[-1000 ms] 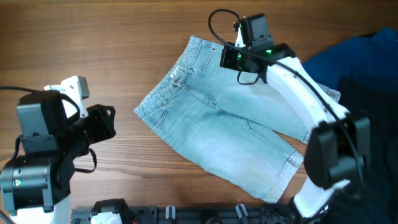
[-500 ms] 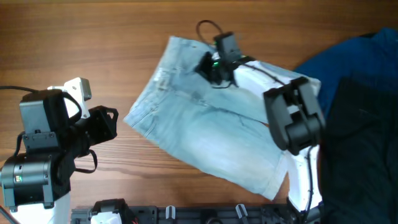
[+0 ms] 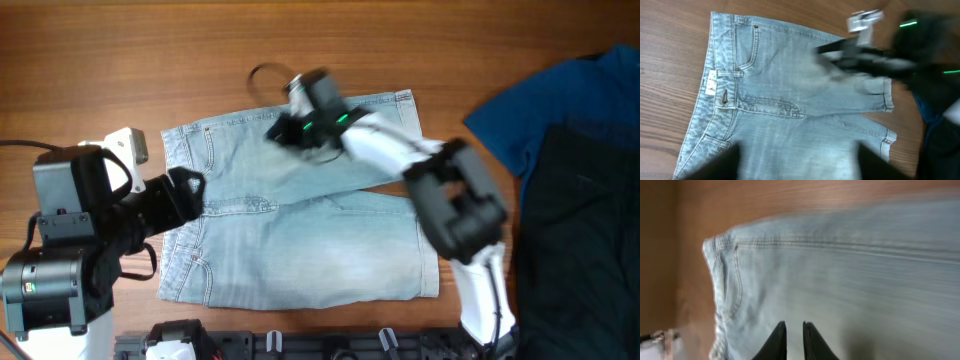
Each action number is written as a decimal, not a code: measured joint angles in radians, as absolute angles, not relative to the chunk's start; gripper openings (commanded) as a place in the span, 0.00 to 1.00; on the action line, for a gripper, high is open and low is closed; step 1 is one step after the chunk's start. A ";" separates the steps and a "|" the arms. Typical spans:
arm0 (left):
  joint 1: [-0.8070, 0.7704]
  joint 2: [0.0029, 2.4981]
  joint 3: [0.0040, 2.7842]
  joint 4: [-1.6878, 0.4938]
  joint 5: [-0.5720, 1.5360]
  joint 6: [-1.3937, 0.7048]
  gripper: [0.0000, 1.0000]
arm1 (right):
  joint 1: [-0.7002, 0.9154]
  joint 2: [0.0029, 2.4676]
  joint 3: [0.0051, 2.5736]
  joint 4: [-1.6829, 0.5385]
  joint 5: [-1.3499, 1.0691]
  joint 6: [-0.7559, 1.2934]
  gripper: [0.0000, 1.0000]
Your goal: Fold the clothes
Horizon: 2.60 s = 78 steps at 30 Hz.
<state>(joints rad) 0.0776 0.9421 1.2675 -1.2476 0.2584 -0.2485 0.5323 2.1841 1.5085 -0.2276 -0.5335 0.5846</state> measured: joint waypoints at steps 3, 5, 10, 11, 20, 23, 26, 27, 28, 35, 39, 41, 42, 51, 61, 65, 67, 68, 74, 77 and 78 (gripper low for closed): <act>0.078 0.953 1.267 -1.250 0.251 -0.249 0.04 | 0.435 2.028 1.509 -0.403 -0.467 0.486 0.13; 0.078 0.977 1.267 -1.250 0.247 -0.245 0.04 | 0.361 1.893 1.517 -0.564 -0.402 0.437 0.13; 0.078 1.109 1.267 -1.257 0.248 -0.245 0.04 | 0.250 1.819 1.518 -0.874 -0.324 0.374 0.15; 0.078 1.145 1.267 -1.256 0.247 -0.245 0.04 | 0.242 1.823 1.504 -0.890 -0.314 0.365 0.11; 0.078 1.506 1.268 -1.148 0.243 -0.245 0.04 | 0.237 1.895 1.322 -0.737 -0.204 0.372 0.04; 0.078 1.602 1.268 -1.179 0.237 -0.245 0.04 | 0.237 1.948 1.314 -0.789 -0.197 0.380 0.06; 0.078 1.625 1.267 -1.243 0.215 -0.245 0.04 | 0.230 1.958 1.310 -0.833 -0.198 0.363 0.23; 0.078 1.618 1.267 -1.266 0.205 -0.245 0.04 | 0.225 1.958 1.310 -0.837 -0.202 0.352 0.25; 0.078 1.607 1.267 -1.289 0.197 -0.245 0.04 | 0.217 1.958 1.311 -0.846 -0.219 0.336 0.27; 0.078 1.382 1.267 -1.407 0.105 -0.272 0.04 | 0.157 1.901 1.310 -0.920 -0.332 0.264 0.35; 0.079 1.278 1.267 -1.366 0.076 -0.284 0.04 | 0.155 1.856 1.310 -0.868 -0.352 0.265 0.04; 0.079 1.285 1.266 -1.307 0.073 -0.284 0.04 | 0.155 1.857 1.305 -0.832 -0.352 0.279 0.04; 0.079 1.298 1.258 -1.255 0.072 -0.284 0.04 | 0.155 1.857 1.301 -0.808 -0.352 0.287 0.04; 0.078 1.594 1.077 -0.911 0.215 -0.291 0.04 | 0.187 1.869 1.161 -0.537 -0.358 0.316 0.04; 0.064 1.850 1.068 -0.805 0.229 -0.292 0.04 | 0.184 1.953 1.094 -0.340 -0.366 0.435 0.04; 0.065 1.888 1.082 -0.702 0.263 -0.306 0.04 | 0.184 2.006 1.120 -0.248 -0.403 0.479 0.04; 0.064 1.924 1.104 -0.528 0.308 -0.313 0.04 | 0.184 2.030 1.129 -0.194 -0.422 0.490 0.04; 0.064 1.945 1.113 -0.454 0.322 -0.321 0.04 | 0.184 2.033 1.128 -0.168 -0.425 0.493 0.04; 0.065 2.016 1.179 -0.307 0.374 -0.345 0.04 | 0.184 2.069 1.150 -0.075 -0.436 0.497 0.04; 0.064 2.038 1.244 -0.411 0.368 -0.348 0.06 | 0.181 2.086 1.193 -0.109 -0.427 0.481 0.04; 0.064 2.043 1.266 -0.457 0.358 -0.347 0.07 | 0.175 2.094 1.217 -0.138 -0.425 0.474 0.04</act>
